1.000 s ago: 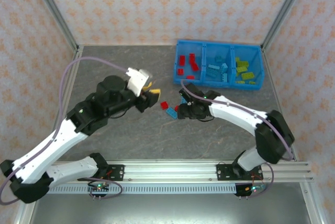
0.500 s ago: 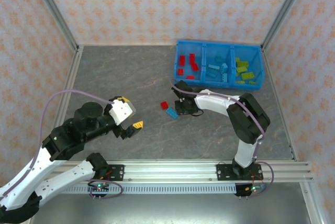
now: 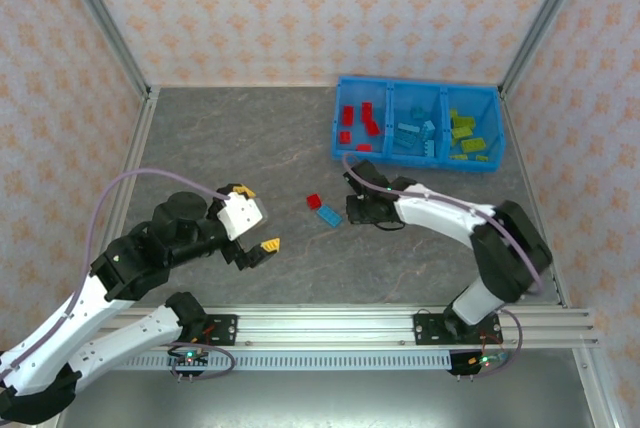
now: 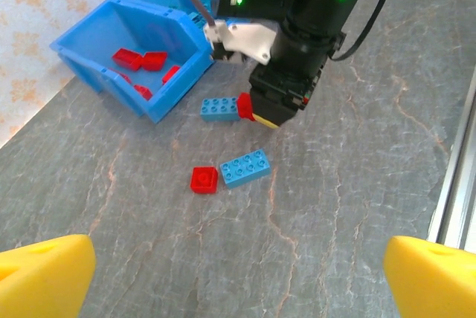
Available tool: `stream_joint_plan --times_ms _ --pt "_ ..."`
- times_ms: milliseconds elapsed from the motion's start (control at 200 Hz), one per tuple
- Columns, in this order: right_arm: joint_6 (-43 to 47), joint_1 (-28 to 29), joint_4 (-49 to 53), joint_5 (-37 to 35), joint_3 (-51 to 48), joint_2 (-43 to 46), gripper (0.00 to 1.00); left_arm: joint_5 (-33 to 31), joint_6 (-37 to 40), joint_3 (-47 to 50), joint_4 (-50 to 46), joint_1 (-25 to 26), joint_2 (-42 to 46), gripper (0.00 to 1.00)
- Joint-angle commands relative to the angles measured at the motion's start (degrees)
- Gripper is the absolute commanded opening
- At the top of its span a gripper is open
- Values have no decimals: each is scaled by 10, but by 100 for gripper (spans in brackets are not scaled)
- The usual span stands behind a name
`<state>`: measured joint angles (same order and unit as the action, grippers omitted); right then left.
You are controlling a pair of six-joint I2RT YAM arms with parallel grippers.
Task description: Sort the legos into containers by color
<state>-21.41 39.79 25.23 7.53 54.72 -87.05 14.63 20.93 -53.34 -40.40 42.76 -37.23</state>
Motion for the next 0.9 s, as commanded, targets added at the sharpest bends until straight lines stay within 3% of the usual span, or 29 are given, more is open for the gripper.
stream_joint_plan --times_ms 0,170,390,485,581,676,791,896 --pt "-14 -11 -34 -32 -1 73 5 23 -5 6 38 2 3 100" --pt "-3 -63 -78 -75 57 71 2 0 -20 14 67 2 -10 100" --pt "30 -150 5 -22 301 -153 6 -121 -59 15 59 2 -42 100" --pt "30 -173 30 -4 396 -231 15 -146 -55 18 43 2 -43 100" --pt "41 -182 67 7 486 -282 39 -156 -49 35 47 1 -30 100" --pt "54 -184 121 11 558 -303 46 -160 -44 49 54 1 -16 100" --pt "54 -184 114 23 524 -248 51 -173 -43 50 58 1 -16 100" --pt "39 -180 71 39 408 -151 53 -176 -39 43 53 0 -31 100"
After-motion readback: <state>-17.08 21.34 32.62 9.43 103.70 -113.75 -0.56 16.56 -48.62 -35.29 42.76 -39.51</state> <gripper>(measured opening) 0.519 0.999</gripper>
